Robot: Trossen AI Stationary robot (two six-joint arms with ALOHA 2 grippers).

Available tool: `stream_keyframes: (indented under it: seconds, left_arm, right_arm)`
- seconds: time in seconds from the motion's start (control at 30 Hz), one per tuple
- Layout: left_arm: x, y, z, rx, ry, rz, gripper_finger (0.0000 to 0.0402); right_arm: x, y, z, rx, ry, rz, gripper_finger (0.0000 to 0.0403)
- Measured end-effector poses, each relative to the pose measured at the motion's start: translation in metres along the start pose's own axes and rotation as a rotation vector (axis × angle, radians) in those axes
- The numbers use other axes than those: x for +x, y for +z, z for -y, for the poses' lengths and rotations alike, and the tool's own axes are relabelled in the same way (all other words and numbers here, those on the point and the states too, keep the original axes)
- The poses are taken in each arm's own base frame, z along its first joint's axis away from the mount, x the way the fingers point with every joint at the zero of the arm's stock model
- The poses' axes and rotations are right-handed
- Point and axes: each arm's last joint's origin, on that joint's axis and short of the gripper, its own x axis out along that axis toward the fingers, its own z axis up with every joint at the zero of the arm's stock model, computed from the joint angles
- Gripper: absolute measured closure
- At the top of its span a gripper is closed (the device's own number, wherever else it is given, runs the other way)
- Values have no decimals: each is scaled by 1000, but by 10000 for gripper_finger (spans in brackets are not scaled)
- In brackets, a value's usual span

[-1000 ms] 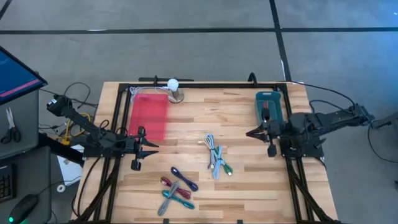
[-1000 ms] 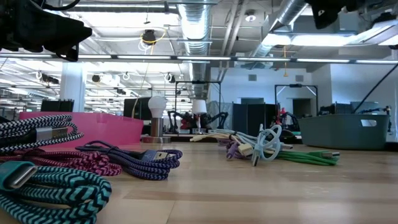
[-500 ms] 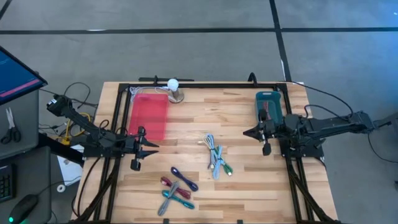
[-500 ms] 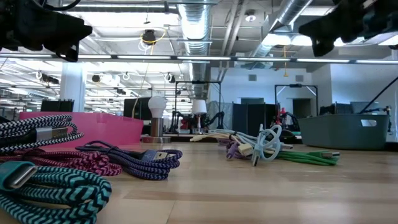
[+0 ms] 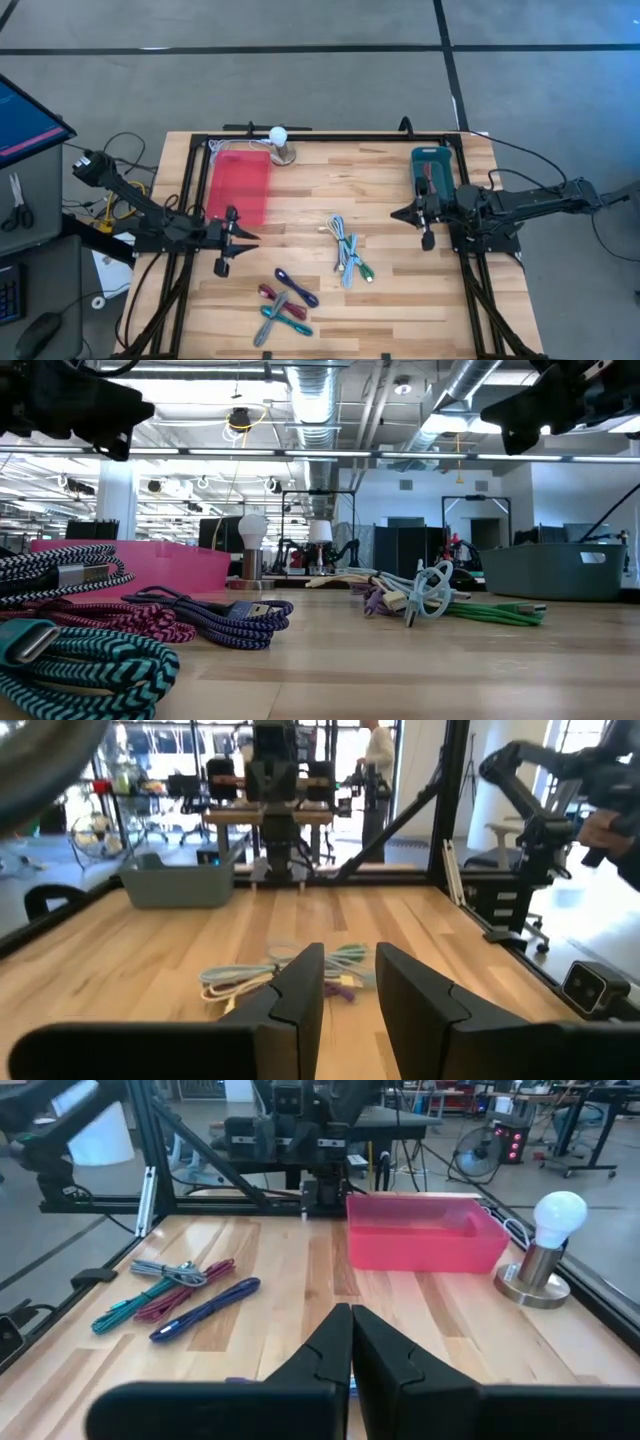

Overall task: Pick & Place USB Port
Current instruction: Put the black patterned charger cable into the pink bin

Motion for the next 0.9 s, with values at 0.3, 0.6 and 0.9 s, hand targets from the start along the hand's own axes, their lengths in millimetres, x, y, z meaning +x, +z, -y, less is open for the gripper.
stream_keyframes:
  seconds: [0.3, 0.6, 0.9]
  left_arm:
    - [41, 28, 19, 153, 37, -62, 308]
    - [51, 36, 25, 108, 34, -22, 308]
    - [84, 62, 39, -24, 202, -161, 319]
  right_arm:
    - [0, 0, 1, 0, -35, -1, 399]
    - [0, -2, 1, -4, -36, -25, 398]
    - [0, -4, 1, -4, -36, -38, 399]
